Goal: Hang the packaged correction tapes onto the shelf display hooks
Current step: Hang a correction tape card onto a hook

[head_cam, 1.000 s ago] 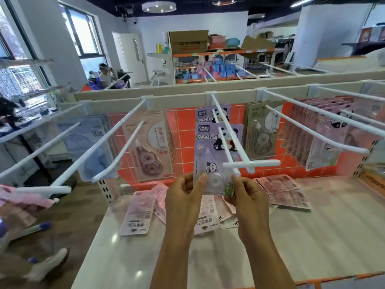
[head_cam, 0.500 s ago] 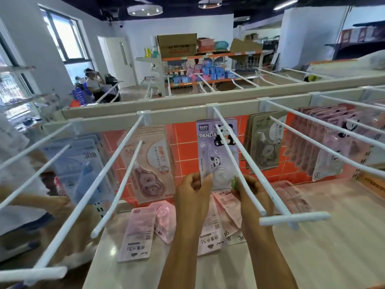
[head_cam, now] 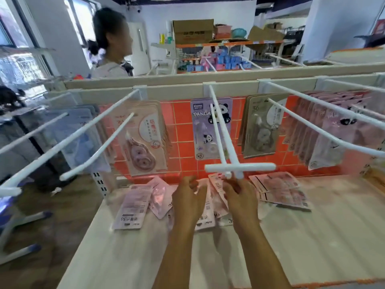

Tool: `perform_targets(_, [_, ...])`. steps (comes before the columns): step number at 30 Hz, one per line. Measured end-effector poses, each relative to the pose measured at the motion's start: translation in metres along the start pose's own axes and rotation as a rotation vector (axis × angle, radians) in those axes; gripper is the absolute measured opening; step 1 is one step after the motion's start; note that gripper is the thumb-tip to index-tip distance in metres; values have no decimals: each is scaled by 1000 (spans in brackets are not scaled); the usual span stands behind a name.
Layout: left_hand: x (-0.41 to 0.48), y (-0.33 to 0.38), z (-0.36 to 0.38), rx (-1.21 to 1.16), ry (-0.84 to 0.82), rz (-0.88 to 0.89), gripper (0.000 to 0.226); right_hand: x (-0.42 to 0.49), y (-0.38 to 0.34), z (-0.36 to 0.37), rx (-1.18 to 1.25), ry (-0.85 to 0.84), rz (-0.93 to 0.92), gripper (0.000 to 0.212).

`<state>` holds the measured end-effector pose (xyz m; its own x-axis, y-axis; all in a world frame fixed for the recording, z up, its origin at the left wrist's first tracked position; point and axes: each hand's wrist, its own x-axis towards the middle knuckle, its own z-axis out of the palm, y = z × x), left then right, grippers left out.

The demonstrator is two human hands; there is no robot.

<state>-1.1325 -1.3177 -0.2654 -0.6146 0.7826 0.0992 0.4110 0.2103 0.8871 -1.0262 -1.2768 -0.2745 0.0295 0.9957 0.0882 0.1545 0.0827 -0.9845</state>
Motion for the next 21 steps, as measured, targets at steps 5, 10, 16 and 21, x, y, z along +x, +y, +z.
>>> perform_targets(5, [-13,-27,4,351,-97,-38,45,-19,24,5,-148,-177,85,29])
perform_targets(10, [-33,-54,4,440,-167,-121,51,-37,46,14,-297,-311,107,33])
perform_targets(16, [-43,-57,-4,369,-219,-173,42,-47,51,16,-353,-344,127,38])
perform_targets(21, [-52,-52,-18,197,-197,-231,46,-55,46,5,-334,-260,80,42])
